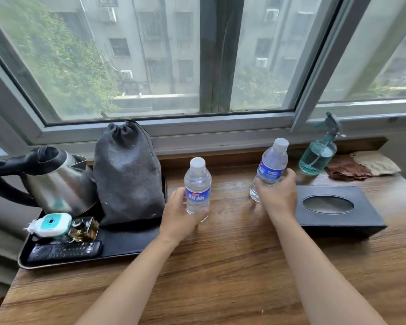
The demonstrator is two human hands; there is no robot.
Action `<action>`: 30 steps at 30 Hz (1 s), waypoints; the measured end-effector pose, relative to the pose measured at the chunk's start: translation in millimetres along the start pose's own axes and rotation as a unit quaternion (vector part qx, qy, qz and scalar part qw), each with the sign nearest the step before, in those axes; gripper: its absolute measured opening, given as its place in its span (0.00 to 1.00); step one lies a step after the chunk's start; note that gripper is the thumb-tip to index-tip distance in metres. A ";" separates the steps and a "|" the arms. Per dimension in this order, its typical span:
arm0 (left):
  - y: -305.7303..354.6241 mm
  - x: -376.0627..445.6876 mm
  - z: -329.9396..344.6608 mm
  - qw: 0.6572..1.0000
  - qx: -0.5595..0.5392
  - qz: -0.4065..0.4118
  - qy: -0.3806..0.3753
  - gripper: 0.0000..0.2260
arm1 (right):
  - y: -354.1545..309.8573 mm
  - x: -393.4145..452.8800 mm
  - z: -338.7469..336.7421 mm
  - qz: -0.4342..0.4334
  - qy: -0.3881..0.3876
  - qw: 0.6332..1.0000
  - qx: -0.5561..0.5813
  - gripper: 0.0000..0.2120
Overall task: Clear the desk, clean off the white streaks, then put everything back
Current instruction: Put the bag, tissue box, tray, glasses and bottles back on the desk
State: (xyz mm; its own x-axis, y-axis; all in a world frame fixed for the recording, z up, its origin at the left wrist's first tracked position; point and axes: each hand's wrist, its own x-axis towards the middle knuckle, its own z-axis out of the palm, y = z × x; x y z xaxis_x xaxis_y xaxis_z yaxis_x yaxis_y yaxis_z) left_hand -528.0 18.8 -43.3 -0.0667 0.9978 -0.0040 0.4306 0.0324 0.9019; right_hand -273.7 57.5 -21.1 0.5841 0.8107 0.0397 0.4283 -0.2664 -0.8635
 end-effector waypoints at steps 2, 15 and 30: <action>4.0 0.8 2.6 1.000 0.001 -0.016 0.004 0.27 | -1.3 9.3 -1.0 -0.001 -0.024 0.999 0.024 0.32; -1.5 -3.1 5.5 1.000 -0.013 0.020 0.015 0.30 | -1.2 -9.3 -3.3 -0.150 -0.231 0.961 -0.005 0.29; -12.3 -48.8 -100.4 0.993 -0.062 0.035 0.090 0.26 | -28.4 -78.5 40.2 -0.136 -0.423 0.890 0.105 0.23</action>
State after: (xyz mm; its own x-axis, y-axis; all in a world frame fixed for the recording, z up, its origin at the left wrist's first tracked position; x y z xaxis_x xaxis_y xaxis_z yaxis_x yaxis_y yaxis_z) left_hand -620.4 -36.1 -10.8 -0.2048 0.9704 0.1278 0.3265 -0.0553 0.9436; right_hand -359.5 22.4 -19.9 -0.2867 0.9565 -0.0540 0.2837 0.0309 -0.9584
